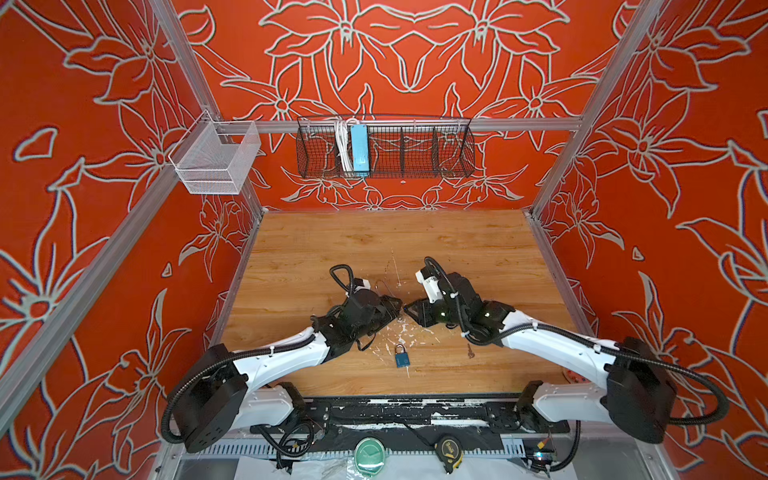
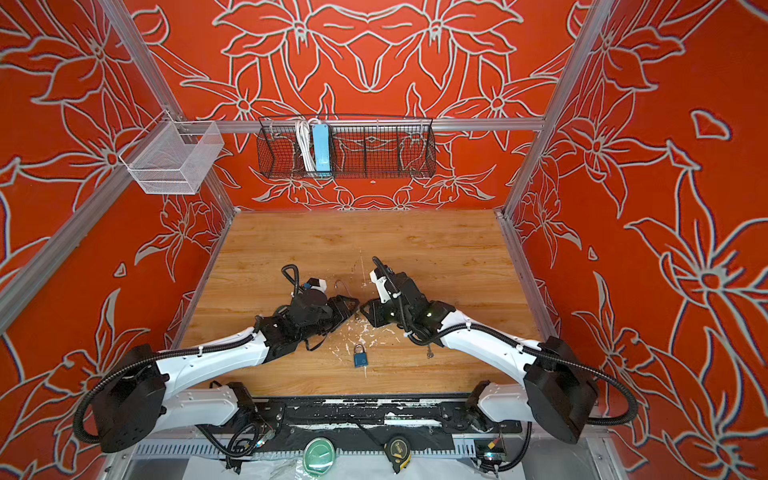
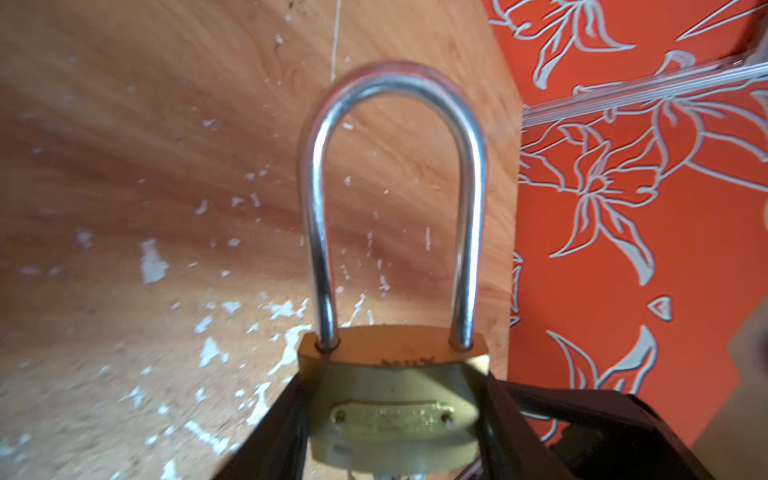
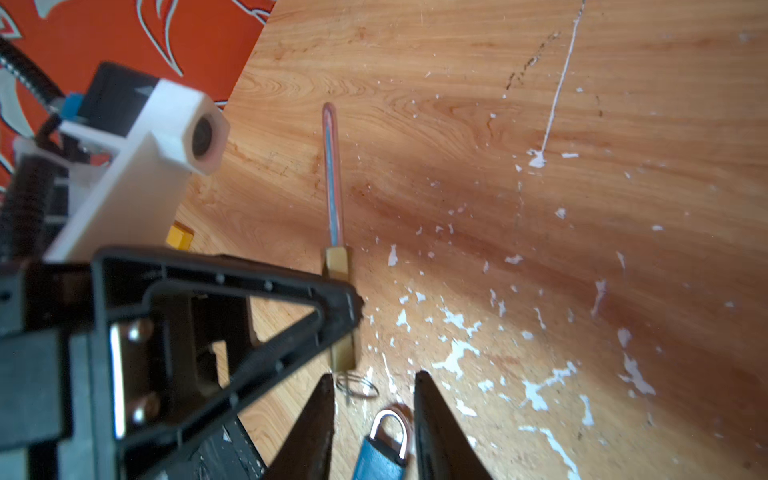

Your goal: Unlock with the key

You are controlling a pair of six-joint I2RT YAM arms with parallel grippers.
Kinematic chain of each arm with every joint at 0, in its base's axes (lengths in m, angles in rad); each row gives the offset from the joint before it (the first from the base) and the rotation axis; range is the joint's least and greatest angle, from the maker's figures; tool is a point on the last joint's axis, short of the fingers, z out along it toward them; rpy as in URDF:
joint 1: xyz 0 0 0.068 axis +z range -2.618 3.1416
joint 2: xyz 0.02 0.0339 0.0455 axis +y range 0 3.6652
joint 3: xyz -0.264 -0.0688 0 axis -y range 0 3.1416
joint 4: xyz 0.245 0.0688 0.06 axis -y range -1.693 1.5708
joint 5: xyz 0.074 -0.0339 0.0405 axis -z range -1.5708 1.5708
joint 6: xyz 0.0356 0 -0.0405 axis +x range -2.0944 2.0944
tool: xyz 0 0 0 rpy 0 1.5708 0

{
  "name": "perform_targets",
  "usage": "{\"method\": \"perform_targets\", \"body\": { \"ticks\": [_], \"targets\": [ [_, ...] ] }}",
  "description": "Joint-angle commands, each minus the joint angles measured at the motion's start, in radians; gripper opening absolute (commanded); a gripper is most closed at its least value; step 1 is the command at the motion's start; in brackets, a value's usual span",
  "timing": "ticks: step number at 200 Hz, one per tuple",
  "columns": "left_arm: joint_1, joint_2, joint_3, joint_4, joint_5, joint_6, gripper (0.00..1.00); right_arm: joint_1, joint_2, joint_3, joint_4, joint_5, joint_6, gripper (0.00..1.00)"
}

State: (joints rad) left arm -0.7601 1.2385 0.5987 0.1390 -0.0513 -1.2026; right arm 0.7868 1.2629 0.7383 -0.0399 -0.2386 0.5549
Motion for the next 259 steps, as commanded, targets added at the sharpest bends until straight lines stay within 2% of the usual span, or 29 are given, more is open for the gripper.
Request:
{"method": "perform_targets", "body": {
  "ticks": [1, 39, 59, 91, 113, 169, 246, 259],
  "targets": [
    [0.007, -0.038, 0.049, -0.007, -0.006, 0.025, 0.0, -0.003, -0.059, -0.063, 0.002, 0.01, -0.007, 0.39],
    [0.045, -0.062, 0.035, 0.011, 0.088, 0.058, 0.0, -0.002, -0.167, -0.164, 0.089, -0.036, -0.044, 0.46],
    [0.058, -0.081, 0.013, 0.027, 0.129, 0.04, 0.0, -0.003, -0.208, -0.205, 0.172, -0.048, -0.038, 0.53],
    [0.059, -0.099, -0.011, 0.066, 0.174, -0.009, 0.0, 0.003, -0.173, -0.213, 0.283, -0.089, -0.024, 0.66],
    [0.059, -0.102, 0.019, 0.0, 0.182, -0.014, 0.0, 0.017, -0.131, -0.204, 0.353, -0.087, -0.017, 0.69],
    [0.059, -0.105, 0.01, 0.021, 0.171, -0.093, 0.0, 0.036, 0.002, -0.115, 0.354, -0.085, -0.017, 0.64],
    [0.056, -0.058, 0.007, 0.091, 0.204, -0.124, 0.0, 0.046, 0.093, -0.051, 0.33, -0.01, 0.003, 0.5],
    [0.055, -0.055, 0.01, 0.093, 0.206, -0.126, 0.0, 0.046, 0.112, -0.04, 0.336, -0.016, 0.005, 0.43]
  ]
}}
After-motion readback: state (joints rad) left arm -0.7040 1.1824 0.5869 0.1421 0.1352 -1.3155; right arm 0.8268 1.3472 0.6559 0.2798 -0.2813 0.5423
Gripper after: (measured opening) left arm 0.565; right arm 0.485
